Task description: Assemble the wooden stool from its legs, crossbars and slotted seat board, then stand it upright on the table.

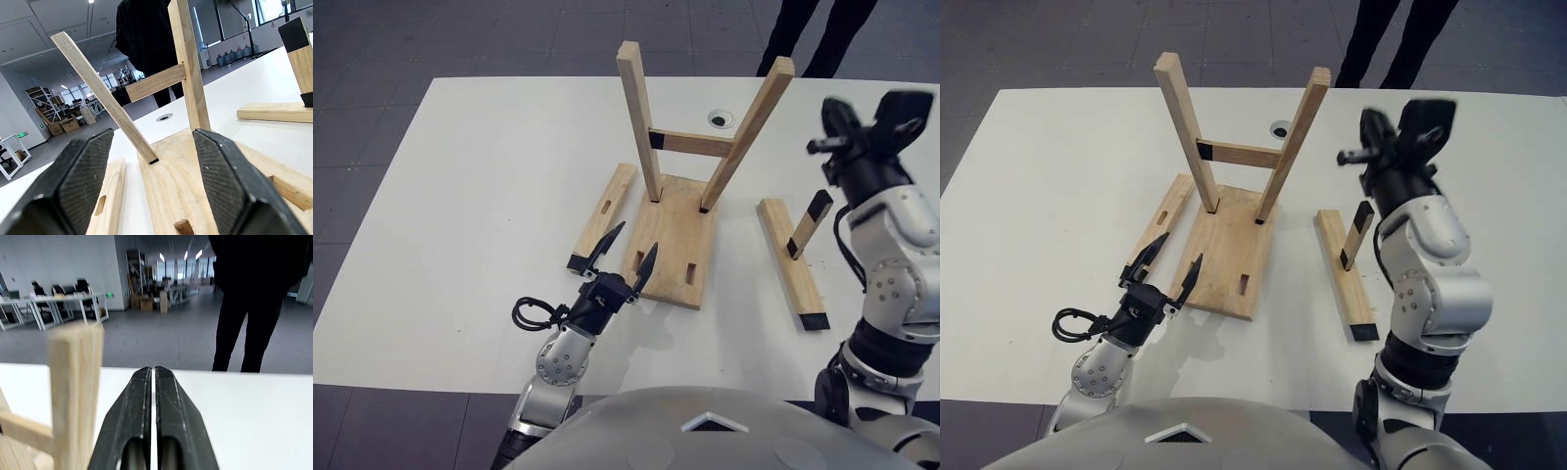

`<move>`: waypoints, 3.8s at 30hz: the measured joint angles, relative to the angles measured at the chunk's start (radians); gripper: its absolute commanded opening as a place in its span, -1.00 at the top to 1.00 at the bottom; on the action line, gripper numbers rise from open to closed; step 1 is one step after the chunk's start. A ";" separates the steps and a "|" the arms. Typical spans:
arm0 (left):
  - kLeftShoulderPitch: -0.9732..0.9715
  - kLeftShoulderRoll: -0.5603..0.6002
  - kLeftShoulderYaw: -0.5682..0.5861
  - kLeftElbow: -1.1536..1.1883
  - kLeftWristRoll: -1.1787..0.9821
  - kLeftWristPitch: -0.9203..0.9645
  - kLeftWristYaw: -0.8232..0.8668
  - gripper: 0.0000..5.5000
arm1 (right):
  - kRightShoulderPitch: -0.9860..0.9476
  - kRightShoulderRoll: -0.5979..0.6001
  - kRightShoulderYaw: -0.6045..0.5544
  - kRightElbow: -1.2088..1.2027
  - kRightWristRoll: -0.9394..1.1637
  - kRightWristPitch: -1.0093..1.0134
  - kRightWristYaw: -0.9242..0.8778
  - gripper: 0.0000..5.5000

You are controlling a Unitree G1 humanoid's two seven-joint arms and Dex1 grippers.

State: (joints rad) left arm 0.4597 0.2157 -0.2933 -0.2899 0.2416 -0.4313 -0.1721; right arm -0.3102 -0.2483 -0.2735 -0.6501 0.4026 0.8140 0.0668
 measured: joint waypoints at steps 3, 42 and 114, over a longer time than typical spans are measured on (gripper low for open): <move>0.000 0.000 -0.007 0.001 0.000 0.000 0.000 -0.10 | -0.078 -0.002 -0.044 -0.048 0.038 0.001 -0.027 0.95; -0.003 0.008 0.046 -0.005 -0.022 0.002 0.002 -0.10 | 0.980 -0.049 0.040 -0.066 -0.165 -0.190 0.238 -0.23; -0.015 0.018 0.057 0.020 -0.043 -0.009 -0.002 -0.10 | 0.517 -0.002 -0.342 -0.090 0.756 -0.092 -0.068 0.62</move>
State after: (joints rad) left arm 0.4451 0.2341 -0.2360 -0.2699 0.1989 -0.4401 -0.1742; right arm 0.2067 -0.2499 -0.6157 -0.7400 1.1582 0.7224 -0.0012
